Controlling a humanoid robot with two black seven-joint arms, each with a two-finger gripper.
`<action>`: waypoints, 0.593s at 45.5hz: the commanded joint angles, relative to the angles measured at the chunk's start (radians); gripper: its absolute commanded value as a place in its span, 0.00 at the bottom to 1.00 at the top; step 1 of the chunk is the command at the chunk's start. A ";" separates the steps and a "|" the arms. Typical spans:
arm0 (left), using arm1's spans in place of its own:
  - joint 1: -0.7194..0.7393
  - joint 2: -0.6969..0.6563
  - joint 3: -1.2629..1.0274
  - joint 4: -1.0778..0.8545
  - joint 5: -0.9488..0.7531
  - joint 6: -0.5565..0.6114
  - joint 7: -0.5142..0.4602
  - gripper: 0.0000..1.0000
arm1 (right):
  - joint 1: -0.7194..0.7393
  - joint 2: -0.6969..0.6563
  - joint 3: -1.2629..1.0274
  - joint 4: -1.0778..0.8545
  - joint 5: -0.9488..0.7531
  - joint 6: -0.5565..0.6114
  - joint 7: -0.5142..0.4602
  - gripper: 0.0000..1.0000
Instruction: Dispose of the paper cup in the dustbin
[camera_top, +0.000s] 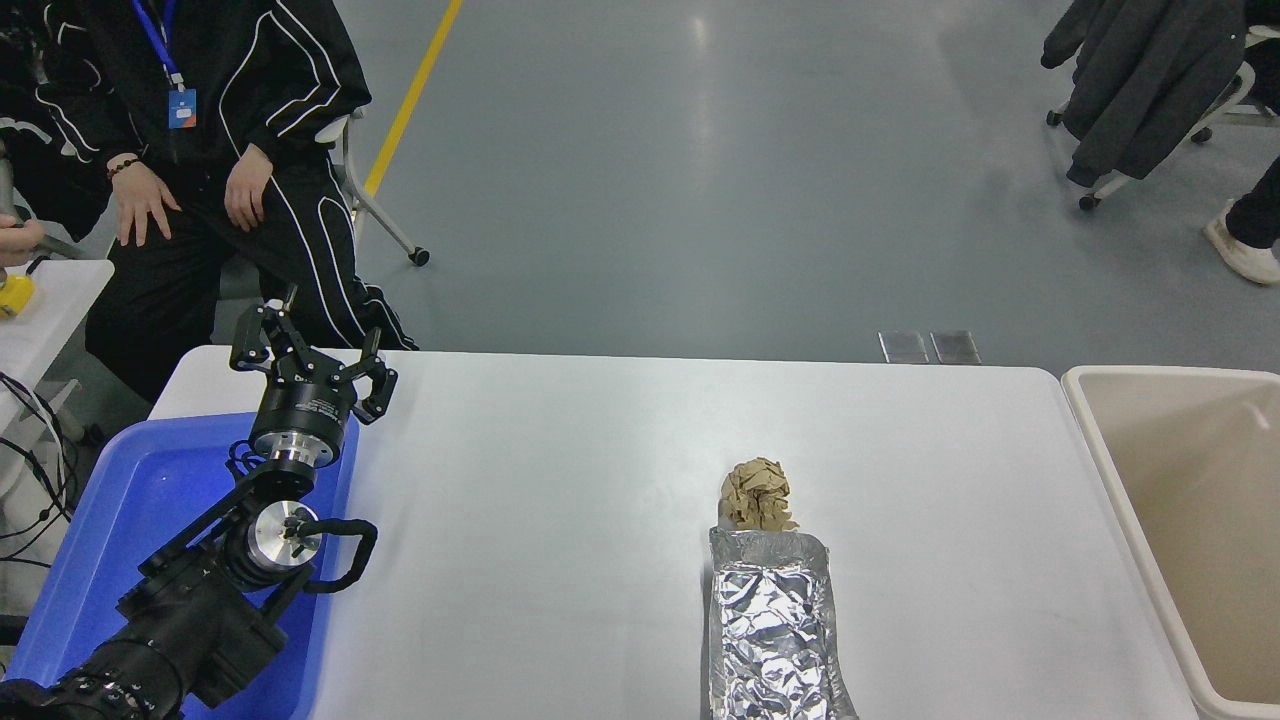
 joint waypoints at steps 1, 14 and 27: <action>0.000 0.000 0.000 0.000 0.000 0.000 0.000 1.00 | -0.037 0.052 0.004 0.006 0.001 -0.004 -0.002 0.00; 0.000 0.000 0.000 0.000 -0.001 0.000 -0.001 1.00 | -0.042 0.073 0.002 0.007 0.001 -0.004 0.000 0.00; 0.000 0.000 0.000 0.000 0.000 0.000 0.000 1.00 | -0.040 0.073 0.006 0.006 0.001 -0.007 -0.002 0.04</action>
